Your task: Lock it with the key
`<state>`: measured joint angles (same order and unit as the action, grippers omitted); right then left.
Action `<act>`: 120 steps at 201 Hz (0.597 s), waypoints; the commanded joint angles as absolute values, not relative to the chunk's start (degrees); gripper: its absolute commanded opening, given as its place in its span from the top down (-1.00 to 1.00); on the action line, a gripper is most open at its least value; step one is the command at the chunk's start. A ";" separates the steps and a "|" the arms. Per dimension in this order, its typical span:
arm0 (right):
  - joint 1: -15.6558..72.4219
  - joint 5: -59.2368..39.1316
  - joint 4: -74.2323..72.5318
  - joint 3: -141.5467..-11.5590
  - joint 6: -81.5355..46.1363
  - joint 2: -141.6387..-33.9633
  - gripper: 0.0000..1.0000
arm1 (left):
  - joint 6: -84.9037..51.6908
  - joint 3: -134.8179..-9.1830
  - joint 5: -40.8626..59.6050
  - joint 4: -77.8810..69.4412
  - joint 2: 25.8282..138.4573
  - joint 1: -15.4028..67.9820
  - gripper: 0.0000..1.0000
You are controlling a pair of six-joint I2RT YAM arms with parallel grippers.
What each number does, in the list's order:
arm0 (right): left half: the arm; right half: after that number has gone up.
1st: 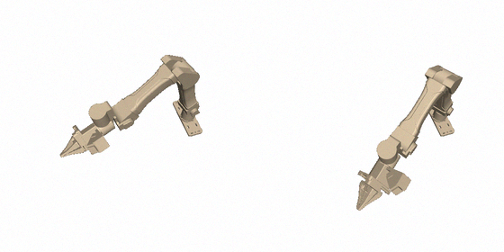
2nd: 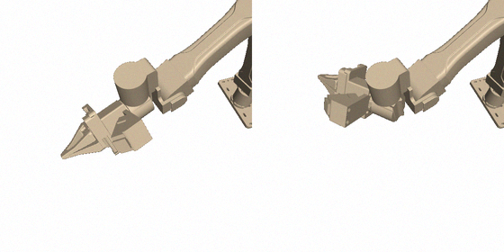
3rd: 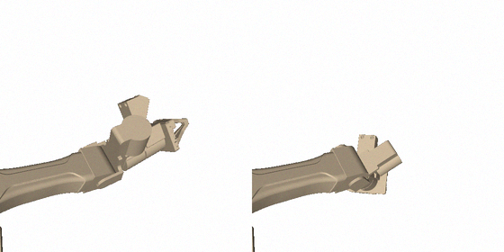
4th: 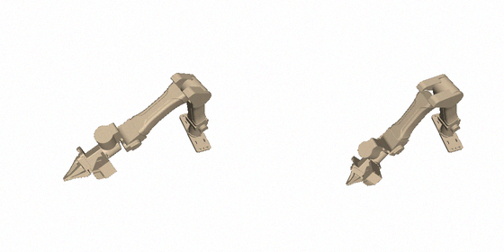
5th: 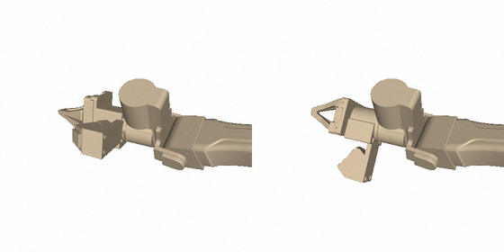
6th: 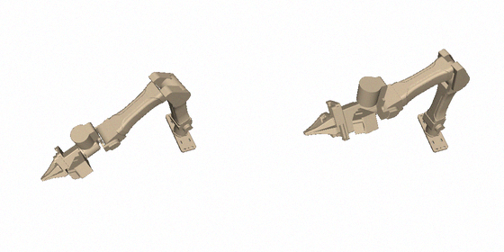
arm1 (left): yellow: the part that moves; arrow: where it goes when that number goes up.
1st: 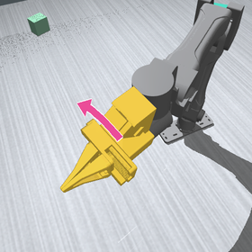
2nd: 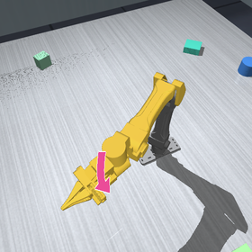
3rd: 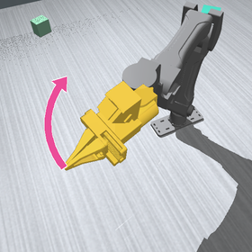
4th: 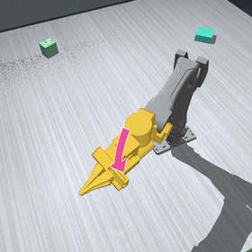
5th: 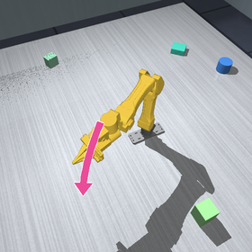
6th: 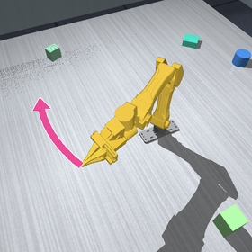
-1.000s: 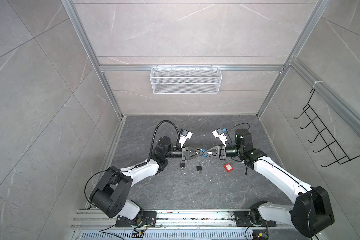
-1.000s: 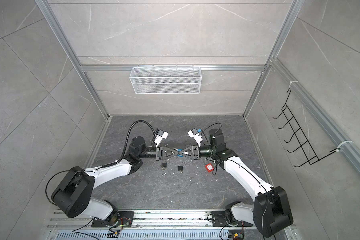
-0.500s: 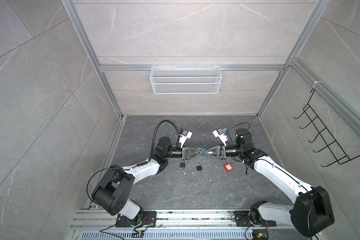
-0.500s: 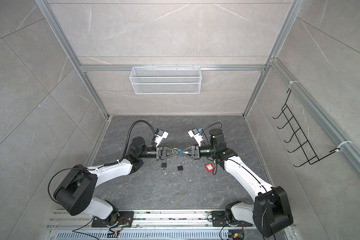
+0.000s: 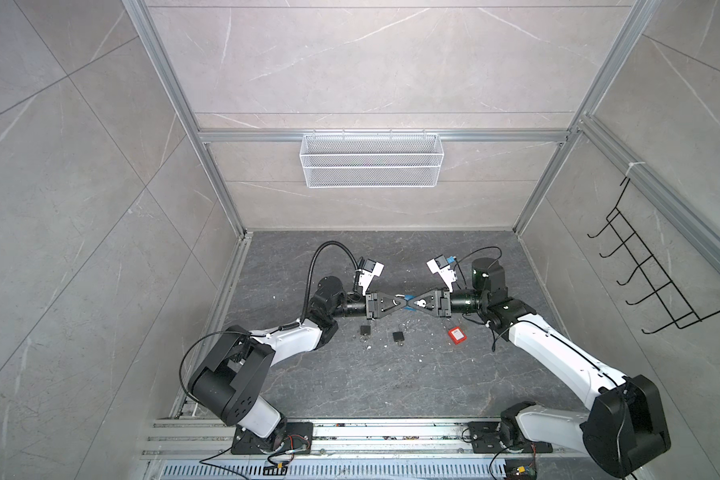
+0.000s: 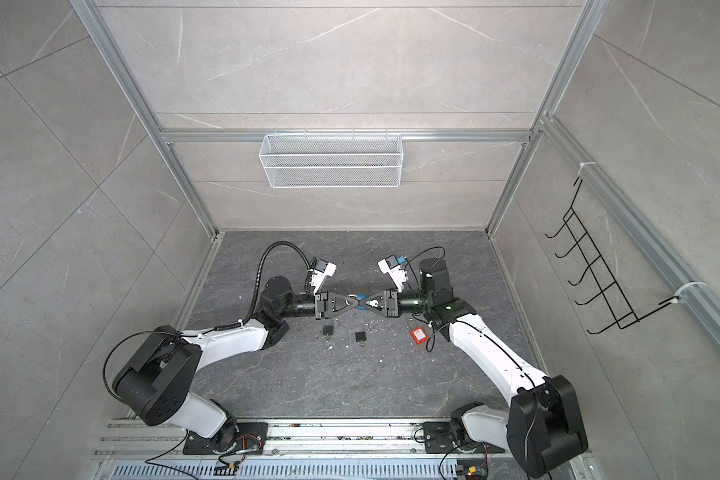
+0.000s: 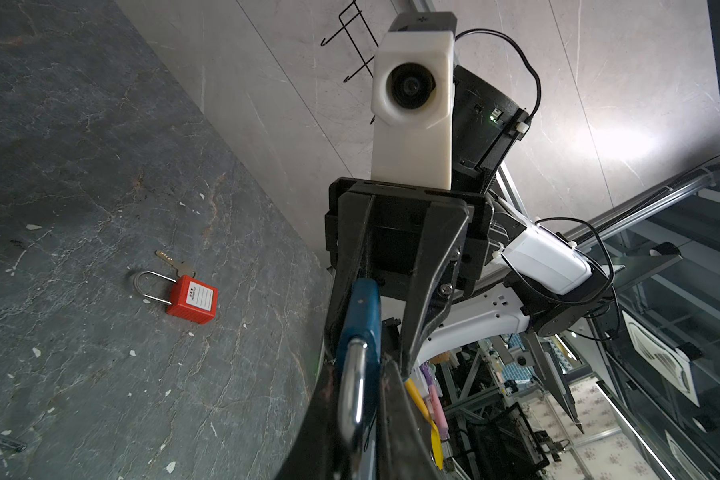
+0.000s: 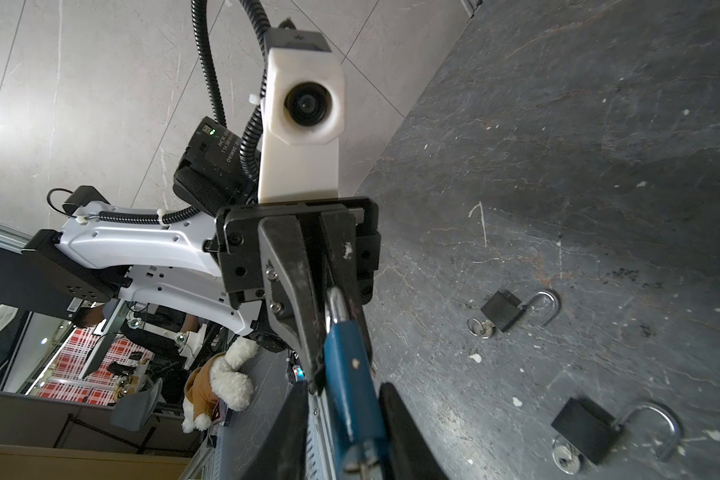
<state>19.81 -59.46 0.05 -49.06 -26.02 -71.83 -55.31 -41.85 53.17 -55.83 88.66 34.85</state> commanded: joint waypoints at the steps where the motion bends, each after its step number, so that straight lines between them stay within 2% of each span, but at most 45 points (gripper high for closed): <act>1: 19.36 -59.70 -2.05 -47.95 -27.05 -69.96 0.37 | -56.06 -42.33 51.88 -60.67 89.38 34.55 1.00; 57: 17.24 -61.01 -6.49 -45.72 -29.79 -69.98 0.43 | -56.60 -43.02 52.18 -61.13 89.78 34.45 1.00; 120: 17.15 -63.80 -13.14 -45.00 -33.47 -72.45 0.82 | -57.39 -43.99 52.85 -61.52 91.31 34.54 1.00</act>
<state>16.95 -60.38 -7.38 -45.43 -31.40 -71.42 -57.08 -41.87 52.58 -58.41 90.48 34.72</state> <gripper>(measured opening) 0.182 0.117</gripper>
